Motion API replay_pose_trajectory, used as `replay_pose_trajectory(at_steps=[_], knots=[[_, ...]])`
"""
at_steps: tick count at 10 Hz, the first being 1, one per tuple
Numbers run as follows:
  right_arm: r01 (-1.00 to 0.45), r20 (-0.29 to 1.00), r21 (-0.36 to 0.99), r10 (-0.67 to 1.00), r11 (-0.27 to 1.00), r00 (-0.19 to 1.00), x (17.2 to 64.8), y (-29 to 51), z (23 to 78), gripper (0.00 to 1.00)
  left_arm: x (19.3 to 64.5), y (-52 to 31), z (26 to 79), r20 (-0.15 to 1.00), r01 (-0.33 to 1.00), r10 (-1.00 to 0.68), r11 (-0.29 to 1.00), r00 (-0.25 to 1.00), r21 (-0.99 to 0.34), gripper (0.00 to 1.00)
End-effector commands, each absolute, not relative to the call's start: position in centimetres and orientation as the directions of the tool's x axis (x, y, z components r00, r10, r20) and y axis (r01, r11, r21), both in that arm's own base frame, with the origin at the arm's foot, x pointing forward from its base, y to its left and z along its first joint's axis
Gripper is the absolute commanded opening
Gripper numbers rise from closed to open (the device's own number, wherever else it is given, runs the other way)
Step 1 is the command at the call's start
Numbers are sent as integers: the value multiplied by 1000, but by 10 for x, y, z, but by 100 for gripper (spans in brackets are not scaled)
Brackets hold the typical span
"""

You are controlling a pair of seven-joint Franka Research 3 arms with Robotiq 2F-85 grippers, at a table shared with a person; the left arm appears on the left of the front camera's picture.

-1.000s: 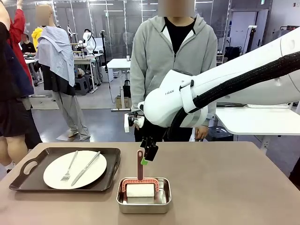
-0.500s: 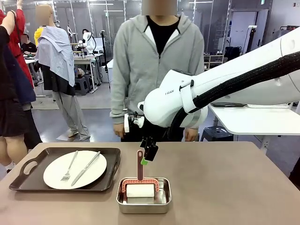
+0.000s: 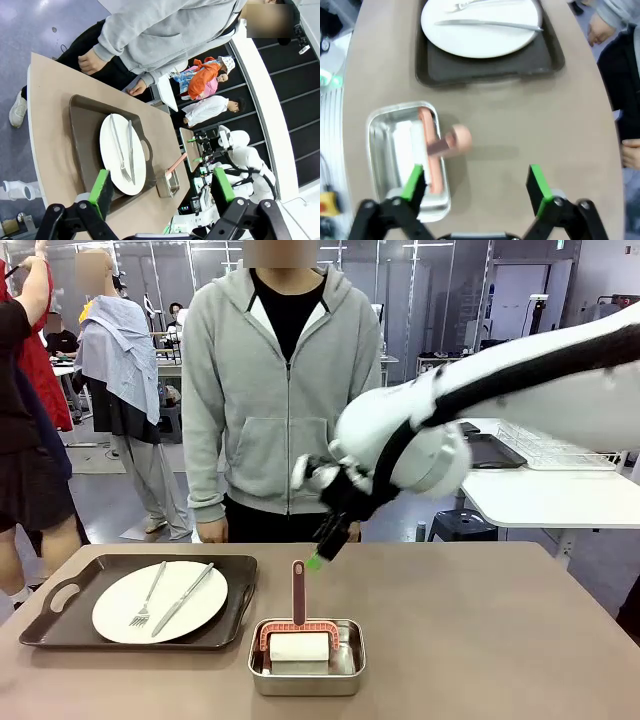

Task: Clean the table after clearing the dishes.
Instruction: When the right (or left) Handle tray is removed, use the right hand (or left hand) to clean the right (or left) side of the table with the Lint Roller.

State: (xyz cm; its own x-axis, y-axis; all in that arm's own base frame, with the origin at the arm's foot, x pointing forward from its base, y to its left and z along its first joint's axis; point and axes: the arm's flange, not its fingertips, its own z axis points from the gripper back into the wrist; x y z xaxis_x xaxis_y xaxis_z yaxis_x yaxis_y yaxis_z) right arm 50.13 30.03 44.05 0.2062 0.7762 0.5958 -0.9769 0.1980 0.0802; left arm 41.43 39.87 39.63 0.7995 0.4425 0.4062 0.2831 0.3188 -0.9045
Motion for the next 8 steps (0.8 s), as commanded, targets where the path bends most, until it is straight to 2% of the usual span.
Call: replay_pose_trajectory(at_steps=[1, 2, 3, 5, 7, 8], knots=[[-834, 760, 303, 410, 462, 504, 487, 175, 439, 100, 412, 400, 398, 409, 281, 440, 328, 800, -902, 100], [-728, 779, 375, 231, 574, 583, 475, 128, 437, 100, 412, 400, 398, 409, 281, 440, 328, 800, -902, 100], [-598, 808, 416, 24, 685, 589, 448, 89, 445, 100, 412, 400, 398, 409, 281, 440, 328, 800, -902, 100], [-369, 821, 481, -260, 795, 508, 378, 39, 460, 100, 412, 400, 398, 409, 281, 440, 328, 800, -902, 100], [-266, 750, 624, -466, 735, 469, 344, -44, 439, 100, 412, 400, 398, 409, 281, 440, 328, 800, -902, 100], [-258, 690, 695, -520, 671, 504, 339, -84, 425, 100, 412, 400, 398, 409, 281, 440, 328, 800, -902, 100]])
